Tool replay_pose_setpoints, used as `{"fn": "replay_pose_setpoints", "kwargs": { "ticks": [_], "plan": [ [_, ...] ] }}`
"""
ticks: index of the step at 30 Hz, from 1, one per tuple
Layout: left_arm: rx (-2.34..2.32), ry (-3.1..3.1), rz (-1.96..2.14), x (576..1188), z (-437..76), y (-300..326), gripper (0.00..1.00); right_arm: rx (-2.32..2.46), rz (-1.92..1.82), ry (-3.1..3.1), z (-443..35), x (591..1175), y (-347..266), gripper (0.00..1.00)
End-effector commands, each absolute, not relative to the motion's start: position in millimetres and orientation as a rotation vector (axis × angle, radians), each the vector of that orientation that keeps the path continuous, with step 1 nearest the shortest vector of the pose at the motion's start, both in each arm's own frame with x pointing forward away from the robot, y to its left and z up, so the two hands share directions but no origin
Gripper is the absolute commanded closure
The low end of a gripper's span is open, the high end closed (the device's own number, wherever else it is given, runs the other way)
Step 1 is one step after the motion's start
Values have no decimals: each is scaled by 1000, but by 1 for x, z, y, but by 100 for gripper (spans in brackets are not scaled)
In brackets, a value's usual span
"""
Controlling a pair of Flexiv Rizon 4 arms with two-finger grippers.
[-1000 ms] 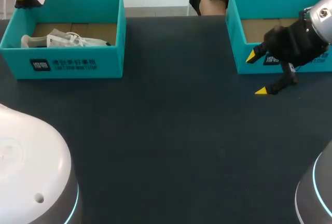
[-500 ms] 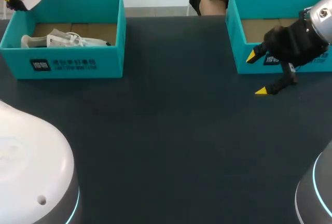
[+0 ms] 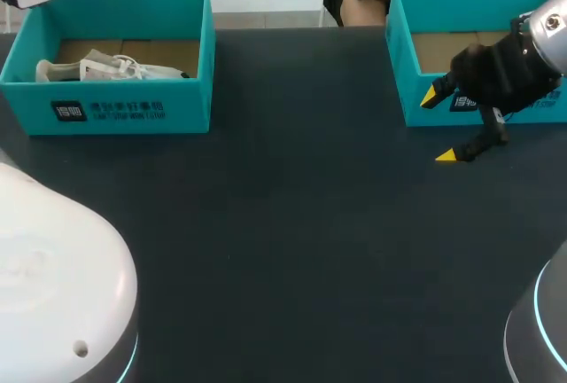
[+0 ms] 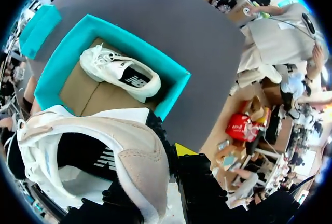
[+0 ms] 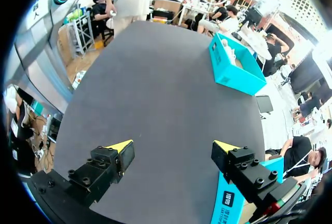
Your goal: Take the shoe out of the shoebox, open the shoe tongue, remove and reinsert the insole, then place the shoe into the shoebox
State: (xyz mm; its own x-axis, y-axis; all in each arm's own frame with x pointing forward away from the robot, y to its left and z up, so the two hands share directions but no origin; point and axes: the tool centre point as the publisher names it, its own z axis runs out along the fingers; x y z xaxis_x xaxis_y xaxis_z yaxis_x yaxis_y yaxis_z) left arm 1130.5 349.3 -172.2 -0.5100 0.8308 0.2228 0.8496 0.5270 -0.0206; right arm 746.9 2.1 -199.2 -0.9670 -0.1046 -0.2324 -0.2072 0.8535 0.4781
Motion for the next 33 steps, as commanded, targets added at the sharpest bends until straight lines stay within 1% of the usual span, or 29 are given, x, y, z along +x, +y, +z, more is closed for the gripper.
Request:
{"fn": "replay_pose_setpoints", "kwargs": {
  "ticks": [1, 12, 24, 33],
  "plan": [
    [-1972, -2151, -327, 1129, -170, 347, 100, -241, 760, 2833, -200, 748, 3, 0],
    [-1972, -2151, -327, 1129, -170, 347, 100, -241, 760, 2833, -200, 748, 3, 0],
    [-2038, -2156, -356, 1138, -210, 321, 100, -241, 760, 2833, -200, 748, 3, 0],
    [-2147, -2150, -379, 1155, -252, 311, 100, -241, 760, 2833, -200, 748, 3, 0]
  ]
}}
